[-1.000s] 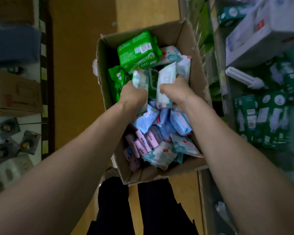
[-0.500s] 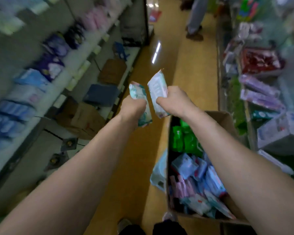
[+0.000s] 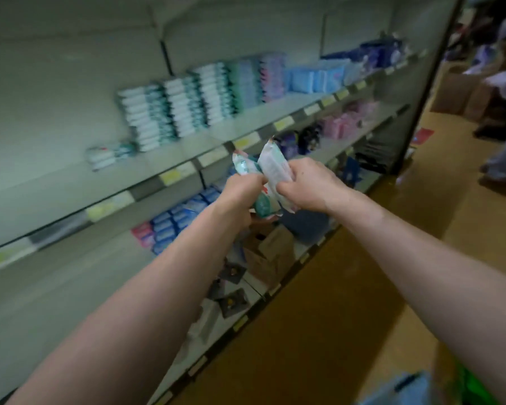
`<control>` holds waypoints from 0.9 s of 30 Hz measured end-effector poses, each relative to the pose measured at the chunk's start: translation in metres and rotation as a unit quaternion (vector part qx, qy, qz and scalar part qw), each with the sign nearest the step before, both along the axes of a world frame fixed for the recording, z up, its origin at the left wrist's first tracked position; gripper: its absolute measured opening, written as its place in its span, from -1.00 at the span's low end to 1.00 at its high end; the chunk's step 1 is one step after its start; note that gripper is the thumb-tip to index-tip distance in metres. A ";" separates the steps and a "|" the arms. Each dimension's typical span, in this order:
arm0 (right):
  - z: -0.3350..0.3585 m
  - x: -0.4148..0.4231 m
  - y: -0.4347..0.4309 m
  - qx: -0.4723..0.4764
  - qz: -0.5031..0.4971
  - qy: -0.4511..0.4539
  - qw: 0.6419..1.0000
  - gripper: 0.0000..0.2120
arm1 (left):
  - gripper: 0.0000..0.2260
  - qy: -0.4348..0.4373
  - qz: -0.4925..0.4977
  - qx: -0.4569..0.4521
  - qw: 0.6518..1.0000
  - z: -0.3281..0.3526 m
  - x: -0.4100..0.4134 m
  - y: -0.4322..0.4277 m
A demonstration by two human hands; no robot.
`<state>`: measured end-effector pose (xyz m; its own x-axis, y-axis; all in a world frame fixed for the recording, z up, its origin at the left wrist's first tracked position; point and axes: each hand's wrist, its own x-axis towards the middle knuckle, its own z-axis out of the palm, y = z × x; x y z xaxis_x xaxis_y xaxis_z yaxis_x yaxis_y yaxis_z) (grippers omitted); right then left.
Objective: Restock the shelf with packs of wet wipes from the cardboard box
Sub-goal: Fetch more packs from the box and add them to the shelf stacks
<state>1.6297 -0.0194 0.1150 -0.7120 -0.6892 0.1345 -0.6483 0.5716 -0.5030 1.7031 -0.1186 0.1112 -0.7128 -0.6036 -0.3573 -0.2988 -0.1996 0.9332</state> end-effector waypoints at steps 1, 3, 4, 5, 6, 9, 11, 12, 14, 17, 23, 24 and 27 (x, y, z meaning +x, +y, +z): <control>0.005 0.007 -0.021 -0.003 0.012 0.001 1.000 -0.87 | -0.85 0.007 0.012 0.003 1.000 0.004 0.009 -0.018; 0.014 0.020 -0.059 -0.003 0.032 0.004 0.999 -0.85 | -0.90 0.014 0.025 -0.004 1.000 0.012 0.026 -0.051; 0.017 0.025 -0.077 -0.002 0.043 0.007 0.999 -0.84 | -0.91 0.015 0.031 -0.009 0.999 0.015 0.033 -0.067; 0.021 0.030 -0.095 -0.001 0.054 0.009 0.998 -0.83 | -0.90 0.016 0.039 -0.009 0.999 0.018 0.040 -0.082; 0.025 0.034 -0.111 0.002 0.065 0.009 0.998 -0.83 | -0.90 0.016 0.050 -0.008 0.999 0.022 0.046 -0.095; 0.034 0.042 -0.157 0.009 0.093 0.008 0.996 -0.87 | -0.88 0.014 0.098 -0.012 0.995 0.026 0.059 -0.133; 0.039 0.044 -0.185 0.006 0.111 0.011 0.994 -0.88 | -0.83 0.022 0.131 -0.007 0.991 0.028 0.065 -0.155; 0.041 0.043 -0.197 0.003 0.117 0.012 0.993 -0.89 | -0.83 0.027 0.148 -0.005 0.989 0.028 0.068 -0.164; 0.045 0.040 -0.222 0.000 0.128 0.017 0.992 -0.88 | -0.80 0.040 0.187 0.001 0.982 0.028 0.071 -0.184; 0.047 0.031 -0.256 0.000 0.151 0.021 0.988 -0.87 | -0.78 0.052 0.229 0.002 0.972 0.024 0.070 -0.214; 0.045 0.007 -0.330 0.011 0.211 -0.062 0.976 -0.88 | -0.76 0.080 0.244 -0.054 0.965 0.023 0.044 -0.259; 0.046 0.002 -0.340 0.012 0.224 -0.083 0.971 -0.86 | -0.74 0.081 0.225 -0.070 0.969 0.024 0.039 -0.263; 0.048 -0.014 -0.365 0.005 0.271 -0.131 0.954 -0.79 | -0.71 0.080 0.196 -0.101 0.972 0.026 0.025 -0.278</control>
<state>1.6153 -0.3840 0.1627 -0.2599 -0.9656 -0.0075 -0.7029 0.1945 -0.6842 1.7279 -0.3963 0.1374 -0.4502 -0.8866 -0.1064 -0.0847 -0.0762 0.9935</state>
